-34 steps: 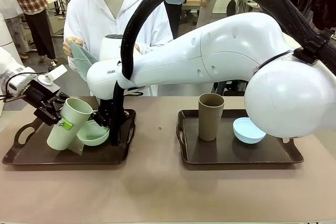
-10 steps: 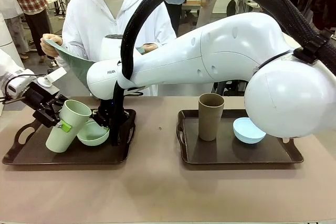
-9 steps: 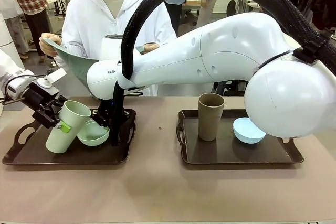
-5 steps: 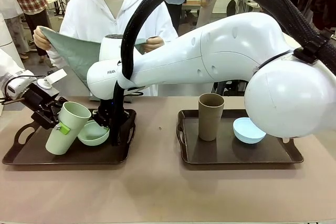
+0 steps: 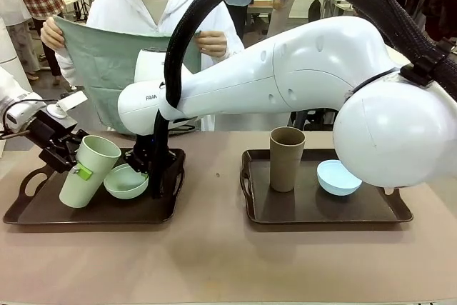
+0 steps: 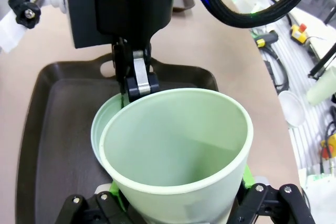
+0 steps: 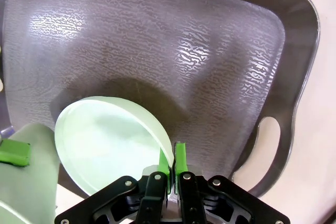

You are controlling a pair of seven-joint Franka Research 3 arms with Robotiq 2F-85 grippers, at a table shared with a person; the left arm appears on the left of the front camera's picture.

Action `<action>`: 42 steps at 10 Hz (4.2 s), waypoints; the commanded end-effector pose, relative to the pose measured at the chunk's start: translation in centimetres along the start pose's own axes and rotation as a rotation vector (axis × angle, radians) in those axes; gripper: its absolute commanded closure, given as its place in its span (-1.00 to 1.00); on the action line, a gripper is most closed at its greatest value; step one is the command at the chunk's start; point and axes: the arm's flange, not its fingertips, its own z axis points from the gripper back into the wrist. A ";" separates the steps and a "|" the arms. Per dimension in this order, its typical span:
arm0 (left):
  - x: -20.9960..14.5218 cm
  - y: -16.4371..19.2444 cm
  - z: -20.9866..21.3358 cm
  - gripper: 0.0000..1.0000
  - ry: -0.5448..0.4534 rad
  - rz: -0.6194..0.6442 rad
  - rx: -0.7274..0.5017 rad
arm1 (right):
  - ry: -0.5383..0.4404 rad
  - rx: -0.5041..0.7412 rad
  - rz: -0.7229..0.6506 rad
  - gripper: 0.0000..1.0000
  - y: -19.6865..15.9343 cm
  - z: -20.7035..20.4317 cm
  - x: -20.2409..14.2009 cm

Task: Set up a tray with a mat and arrange the tableware.
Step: Pick up the Picnic Bowl and Reusable plastic cup from the Handle tray in front of the human's position and hold them in the air, then place the Picnic Bowl and Reusable plastic cup back onto the Handle tray in front of the human's position.

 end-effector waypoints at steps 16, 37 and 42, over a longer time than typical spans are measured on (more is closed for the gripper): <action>9.7 -9.2 16.7 0.69 -0.496 -0.487 0.198 | -0.202 -0.043 -0.070 1.00 2.2 23.9 -12.3; 9.9 -8.6 16.7 0.69 -0.460 -0.492 0.178 | -0.174 -0.012 -0.028 1.00 2.9 24.9 -11.8; 9.9 -8.6 16.7 0.69 -0.460 -0.492 0.178 | -0.174 -0.012 -0.028 1.00 2.9 24.9 -11.8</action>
